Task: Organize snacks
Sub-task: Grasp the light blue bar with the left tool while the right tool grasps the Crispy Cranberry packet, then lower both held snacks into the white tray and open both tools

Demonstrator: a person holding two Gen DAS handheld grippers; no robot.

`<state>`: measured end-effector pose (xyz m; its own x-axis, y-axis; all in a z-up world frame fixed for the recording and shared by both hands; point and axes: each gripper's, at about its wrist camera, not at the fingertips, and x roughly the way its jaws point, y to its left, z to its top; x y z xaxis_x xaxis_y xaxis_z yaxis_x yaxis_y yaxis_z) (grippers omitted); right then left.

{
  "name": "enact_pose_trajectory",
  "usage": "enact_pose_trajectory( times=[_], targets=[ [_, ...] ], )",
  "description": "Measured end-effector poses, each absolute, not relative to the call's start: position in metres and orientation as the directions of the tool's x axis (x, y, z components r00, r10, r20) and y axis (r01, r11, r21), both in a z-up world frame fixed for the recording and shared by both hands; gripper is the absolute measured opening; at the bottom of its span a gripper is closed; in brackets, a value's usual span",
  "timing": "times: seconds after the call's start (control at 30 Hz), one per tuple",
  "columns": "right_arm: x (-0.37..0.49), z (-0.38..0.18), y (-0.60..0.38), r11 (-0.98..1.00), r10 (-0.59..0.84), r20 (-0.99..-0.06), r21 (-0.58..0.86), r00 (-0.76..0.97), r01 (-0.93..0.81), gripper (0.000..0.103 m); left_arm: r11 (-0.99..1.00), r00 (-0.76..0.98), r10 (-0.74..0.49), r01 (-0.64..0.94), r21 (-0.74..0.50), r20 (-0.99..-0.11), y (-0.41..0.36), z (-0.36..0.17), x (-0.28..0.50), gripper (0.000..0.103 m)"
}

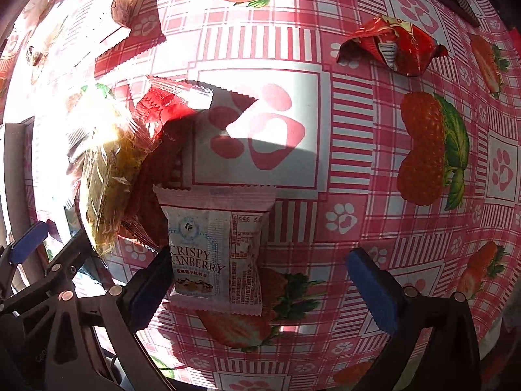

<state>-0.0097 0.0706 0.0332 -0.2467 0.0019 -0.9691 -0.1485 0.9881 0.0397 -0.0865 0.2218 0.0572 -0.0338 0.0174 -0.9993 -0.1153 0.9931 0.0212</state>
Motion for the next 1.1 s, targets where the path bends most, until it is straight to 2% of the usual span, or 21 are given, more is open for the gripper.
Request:
enact_pose_trajectory(
  times=[0.03,0.07,0.1,0.17,0.33,0.5,0.67,1.1],
  targets=[
    [-0.01,0.035,0.07,0.988,0.003,-0.971,0.04,-0.238,-0.148,0.098,0.995,-0.028,0.011,-0.098,0.014,-1.0,0.219,0.06,-0.085,0.063],
    [-0.015,0.039,0.074,0.988,0.001,-0.975,0.035,-0.22,-0.15,0.089,0.997,-0.023,0.0,-0.078,0.002,-1.0,0.216,0.062,-0.085,0.048],
    [-0.033,0.047,0.084,0.987,-0.001,-0.98,0.031,-0.198,-0.16,0.082,0.998,-0.021,-0.016,-0.055,-0.015,-1.0,0.214,0.065,-0.079,0.028],
    [-0.034,0.059,0.083,0.98,0.0,-0.988,0.031,-0.156,-0.197,0.042,0.997,-0.023,-0.068,-0.033,-0.067,-0.997,0.21,0.067,-0.078,0.025],
    [-0.031,0.067,0.067,0.979,0.11,-0.978,0.137,-0.175,-0.15,0.042,0.996,0.02,-0.088,-0.029,-0.089,-0.996,0.217,0.088,-0.089,0.025],
    [-0.033,0.09,0.04,0.964,0.226,-0.958,0.245,-0.177,-0.099,0.042,0.999,0.085,-0.039,0.002,-0.039,-0.996,0.23,0.114,-0.101,0.025],
    [-0.033,0.113,0.047,0.949,0.256,-0.951,0.281,-0.172,-0.144,0.042,1.0,0.14,-0.006,-0.015,-0.009,-0.99,0.252,0.136,-0.111,0.025],
    [-0.045,0.14,0.175,0.848,0.298,-0.929,0.364,-0.219,-0.385,0.042,0.965,0.172,0.1,-0.257,0.053,-0.98,0.362,0.149,-0.149,0.025]
  ],
)
